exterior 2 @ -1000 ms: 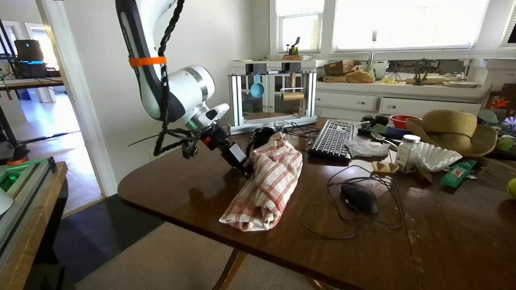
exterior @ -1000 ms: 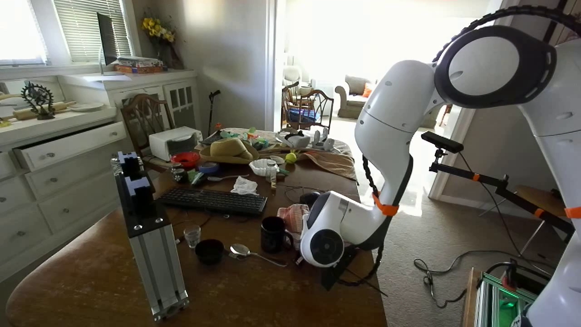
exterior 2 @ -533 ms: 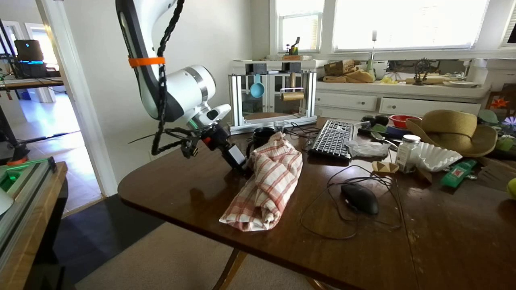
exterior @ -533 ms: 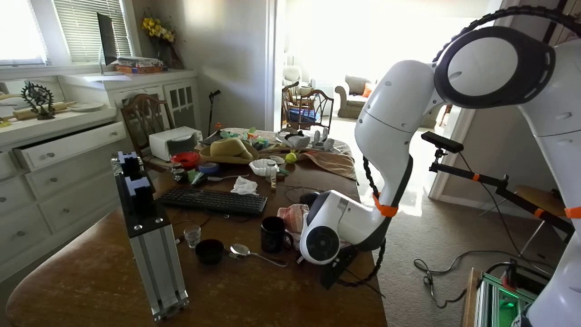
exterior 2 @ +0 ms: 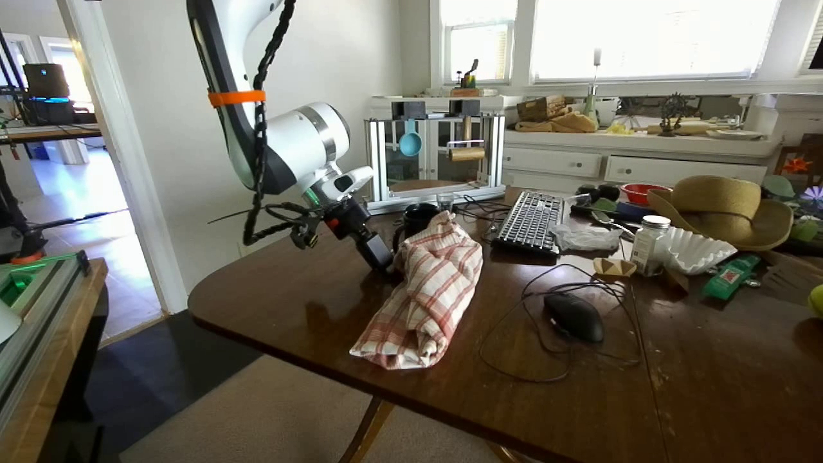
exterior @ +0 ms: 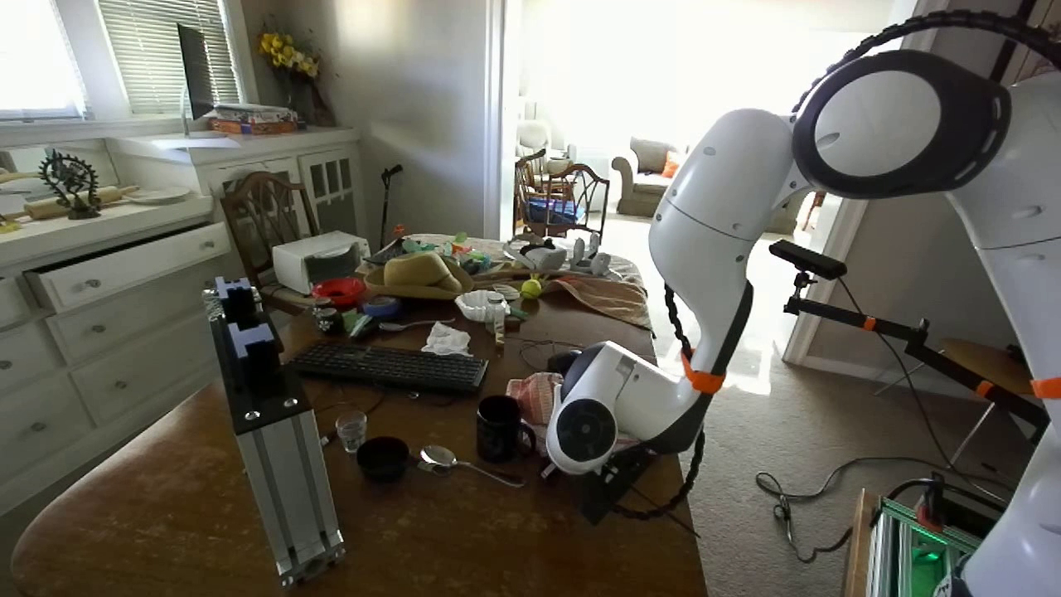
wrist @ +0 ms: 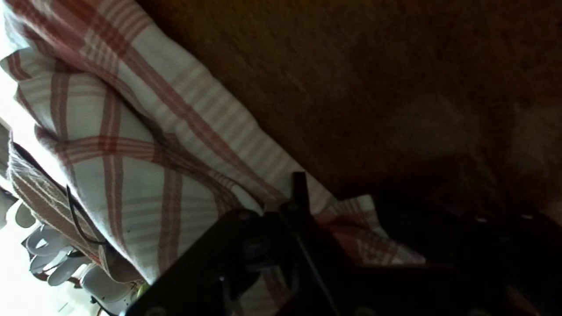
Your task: Unfold the towel on the table
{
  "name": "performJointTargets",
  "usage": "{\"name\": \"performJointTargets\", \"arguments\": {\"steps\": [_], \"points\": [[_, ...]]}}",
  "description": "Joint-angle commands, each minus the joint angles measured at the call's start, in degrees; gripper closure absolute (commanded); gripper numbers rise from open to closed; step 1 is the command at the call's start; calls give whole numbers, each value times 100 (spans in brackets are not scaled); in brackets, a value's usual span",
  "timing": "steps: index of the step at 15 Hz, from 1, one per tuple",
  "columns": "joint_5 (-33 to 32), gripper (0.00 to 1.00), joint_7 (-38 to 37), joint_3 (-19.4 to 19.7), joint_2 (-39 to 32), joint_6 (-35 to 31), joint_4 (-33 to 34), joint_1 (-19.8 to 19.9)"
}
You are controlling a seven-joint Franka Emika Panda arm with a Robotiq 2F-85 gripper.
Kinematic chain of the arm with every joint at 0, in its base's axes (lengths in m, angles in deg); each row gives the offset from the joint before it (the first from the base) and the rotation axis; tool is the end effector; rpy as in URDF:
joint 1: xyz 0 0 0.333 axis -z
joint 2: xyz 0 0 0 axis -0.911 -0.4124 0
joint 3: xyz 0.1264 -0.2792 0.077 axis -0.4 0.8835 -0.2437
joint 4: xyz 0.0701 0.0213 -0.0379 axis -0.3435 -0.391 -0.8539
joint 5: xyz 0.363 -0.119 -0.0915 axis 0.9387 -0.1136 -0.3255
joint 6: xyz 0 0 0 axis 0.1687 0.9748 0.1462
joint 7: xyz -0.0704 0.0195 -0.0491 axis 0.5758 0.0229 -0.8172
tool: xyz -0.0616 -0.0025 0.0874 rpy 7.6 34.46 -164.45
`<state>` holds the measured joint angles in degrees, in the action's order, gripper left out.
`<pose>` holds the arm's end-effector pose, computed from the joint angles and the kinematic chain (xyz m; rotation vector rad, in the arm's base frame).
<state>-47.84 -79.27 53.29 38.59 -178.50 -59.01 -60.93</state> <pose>0.4886 0.0446 0.0627 2.5301 -0.1411 0.6031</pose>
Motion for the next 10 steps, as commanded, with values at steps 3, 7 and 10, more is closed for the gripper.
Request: {"name": "performJointTargets", "arguments": {"steps": [3, 7, 10], "points": [[-123, 54, 223, 111, -205, -661, 207, 146], [-307, 71, 244, 115, -191, -866, 253, 122], [-573, 69, 197, 71, -191, -921, 289, 140]]}}
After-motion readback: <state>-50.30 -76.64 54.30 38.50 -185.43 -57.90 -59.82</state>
